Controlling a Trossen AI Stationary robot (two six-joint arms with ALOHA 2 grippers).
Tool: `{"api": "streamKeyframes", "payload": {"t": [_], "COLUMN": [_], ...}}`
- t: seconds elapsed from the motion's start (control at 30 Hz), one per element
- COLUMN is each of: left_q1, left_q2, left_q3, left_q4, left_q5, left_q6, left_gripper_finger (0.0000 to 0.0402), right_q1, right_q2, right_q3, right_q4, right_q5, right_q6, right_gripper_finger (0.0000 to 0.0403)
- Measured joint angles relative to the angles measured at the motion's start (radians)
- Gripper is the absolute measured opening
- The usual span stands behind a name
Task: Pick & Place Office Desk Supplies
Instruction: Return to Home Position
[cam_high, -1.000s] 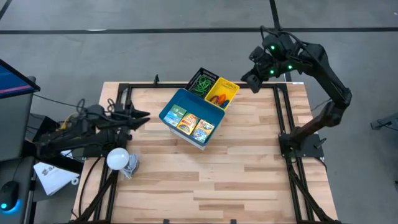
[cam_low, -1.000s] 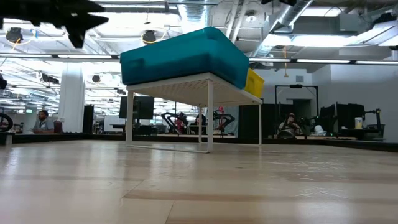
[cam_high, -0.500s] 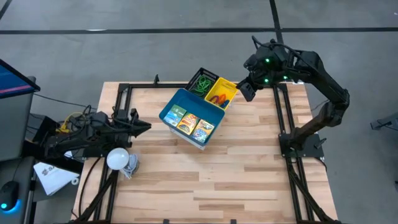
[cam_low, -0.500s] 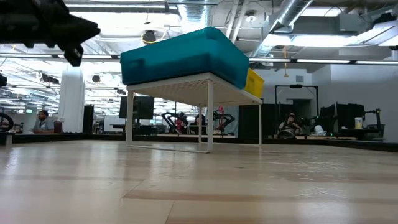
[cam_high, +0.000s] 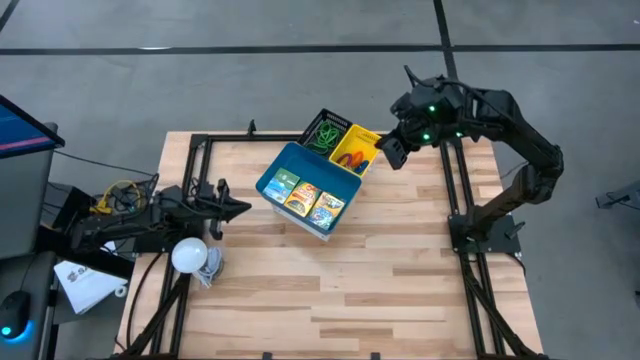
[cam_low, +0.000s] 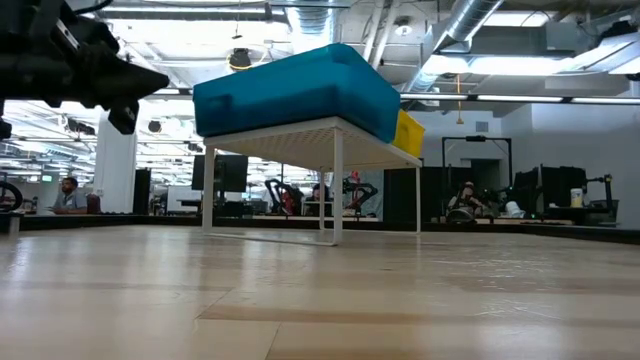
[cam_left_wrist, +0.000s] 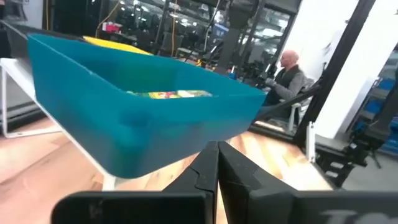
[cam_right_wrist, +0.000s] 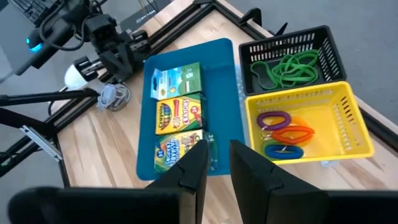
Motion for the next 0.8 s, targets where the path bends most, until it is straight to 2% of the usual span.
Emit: {"api": "streamKeyframes", "payload": {"t": [0.2, 0.47, 0.63, 0.8], "left_q1": [-0.002, -0.002, -0.001, -0.001], "left_q2": [0.060, 0.189, 0.220, 0.188], "left_q3": [0.001, 0.001, -0.001, -0.001], "left_q4": [-0.013, -0.026, 0.001, 0.097], "left_q5": [-0.013, -0.083, -0.047, -0.005], "left_q6": [0.056, 0.046, 0.001, -0.005], "left_gripper_finger": [0.0001, 0.0001, 0.0001, 0.0001], "right_q1": [0.046, 0.101, 0.109, 0.108], "right_q2": [0.000, 0.000, 0.011, 0.008], "right_q3": [0.000, 0.000, -0.001, 0.000], "right_q4": [0.032, 0.121, 0.160, 0.171], "right_q5": [0.025, 0.050, 0.047, 0.047], "right_q6": [0.015, -0.015, -0.052, -0.068], "right_gripper_finger": [0.0064, 0.0064, 0.0064, 0.0064]}}
